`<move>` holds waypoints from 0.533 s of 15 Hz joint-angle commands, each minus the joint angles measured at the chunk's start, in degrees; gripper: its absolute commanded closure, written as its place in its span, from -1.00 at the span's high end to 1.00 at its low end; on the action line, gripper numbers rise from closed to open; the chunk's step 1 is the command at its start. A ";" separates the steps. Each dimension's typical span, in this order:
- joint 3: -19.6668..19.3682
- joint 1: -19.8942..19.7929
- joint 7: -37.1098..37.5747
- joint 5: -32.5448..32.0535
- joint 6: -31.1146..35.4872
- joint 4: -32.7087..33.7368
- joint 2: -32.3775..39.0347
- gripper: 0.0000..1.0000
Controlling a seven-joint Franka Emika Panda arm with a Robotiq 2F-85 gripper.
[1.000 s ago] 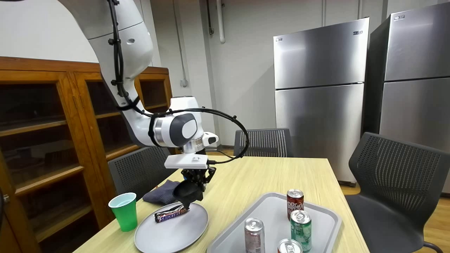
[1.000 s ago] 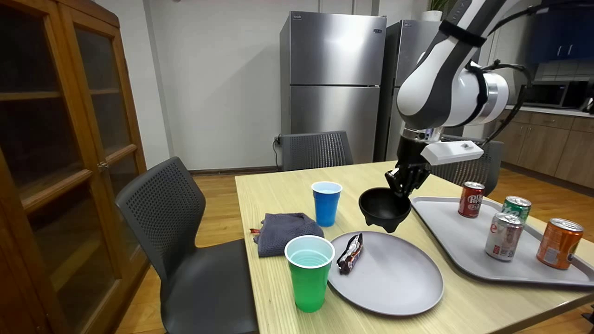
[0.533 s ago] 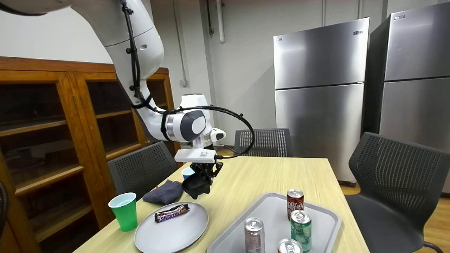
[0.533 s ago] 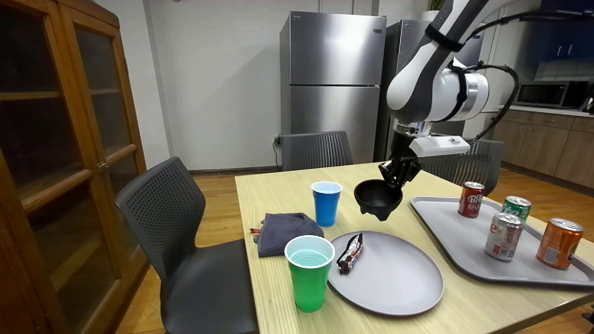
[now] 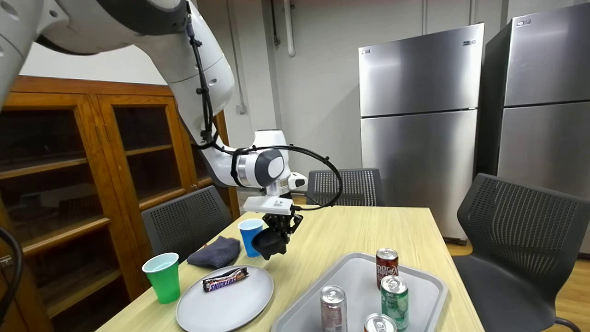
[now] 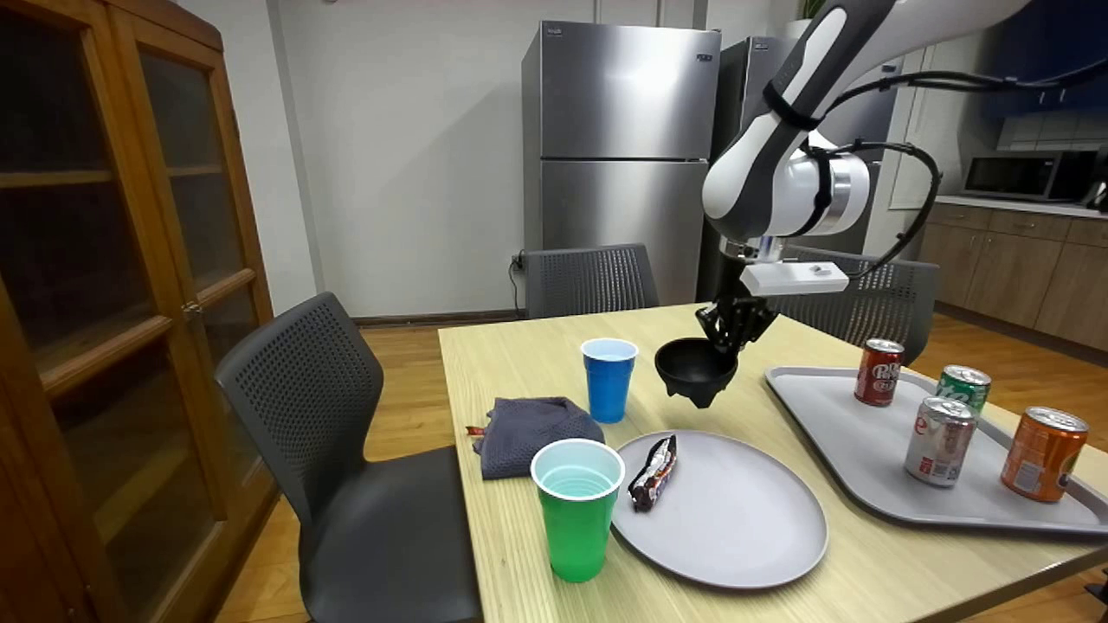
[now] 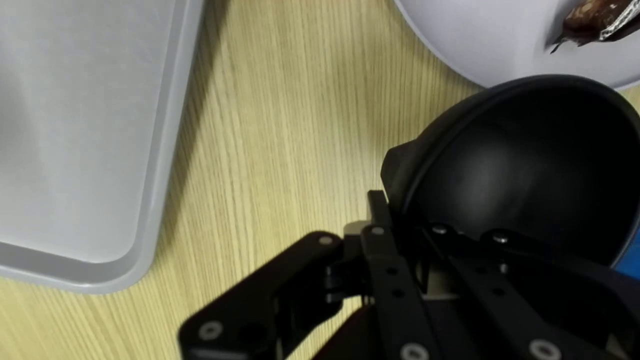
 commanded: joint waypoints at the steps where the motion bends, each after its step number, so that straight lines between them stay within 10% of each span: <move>1: -0.45 0.19 2.90 0.80 -4.69 7.23 4.64 -0.96; 8: -0.34 0.19 5.07 1.18 -8.49 13.79 9.36 -0.96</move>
